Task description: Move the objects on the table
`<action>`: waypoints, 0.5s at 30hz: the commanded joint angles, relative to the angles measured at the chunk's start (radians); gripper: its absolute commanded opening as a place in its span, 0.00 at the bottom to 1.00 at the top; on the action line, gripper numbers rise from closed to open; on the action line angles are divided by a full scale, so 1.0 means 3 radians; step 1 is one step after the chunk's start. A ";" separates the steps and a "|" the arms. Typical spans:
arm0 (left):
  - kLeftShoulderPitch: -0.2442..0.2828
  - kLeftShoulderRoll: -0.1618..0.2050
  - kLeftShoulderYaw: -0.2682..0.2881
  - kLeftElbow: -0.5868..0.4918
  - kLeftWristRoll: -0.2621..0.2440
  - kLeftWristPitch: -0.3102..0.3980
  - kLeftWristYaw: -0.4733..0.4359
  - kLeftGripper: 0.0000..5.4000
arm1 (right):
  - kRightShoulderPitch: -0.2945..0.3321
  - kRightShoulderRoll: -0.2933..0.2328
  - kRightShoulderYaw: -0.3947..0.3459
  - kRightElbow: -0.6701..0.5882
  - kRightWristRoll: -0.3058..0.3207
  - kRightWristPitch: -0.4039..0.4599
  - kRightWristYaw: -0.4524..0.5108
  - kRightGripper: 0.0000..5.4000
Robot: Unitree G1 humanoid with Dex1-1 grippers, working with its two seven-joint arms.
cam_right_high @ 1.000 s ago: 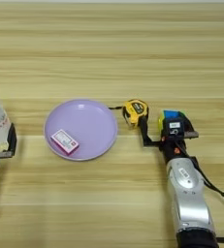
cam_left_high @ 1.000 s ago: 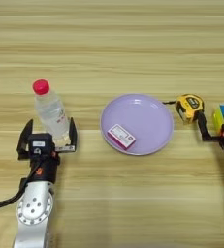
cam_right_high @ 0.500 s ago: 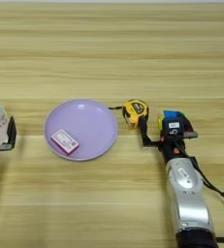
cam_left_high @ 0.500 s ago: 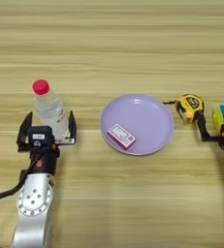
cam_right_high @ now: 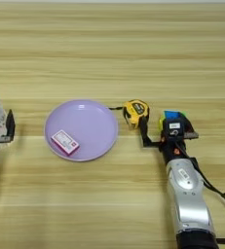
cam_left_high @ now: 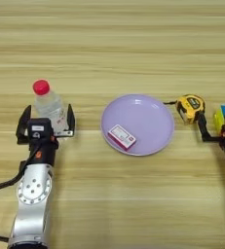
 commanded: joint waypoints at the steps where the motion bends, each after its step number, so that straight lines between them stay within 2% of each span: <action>1: -0.0119 0.0028 0.0024 0.0064 -0.0021 0.0066 0.0011 1.00 | 0.0037 0.0024 0.0023 0.0030 0.0003 0.0007 0.0001 0.99; 15: -0.0323 0.0034 0.0063 0.0194 -0.0039 0.0129 0.0005 1.00 | 0.0029 0.0034 0.0037 0.0033 -0.0001 0.0002 -0.0007 0.99</action>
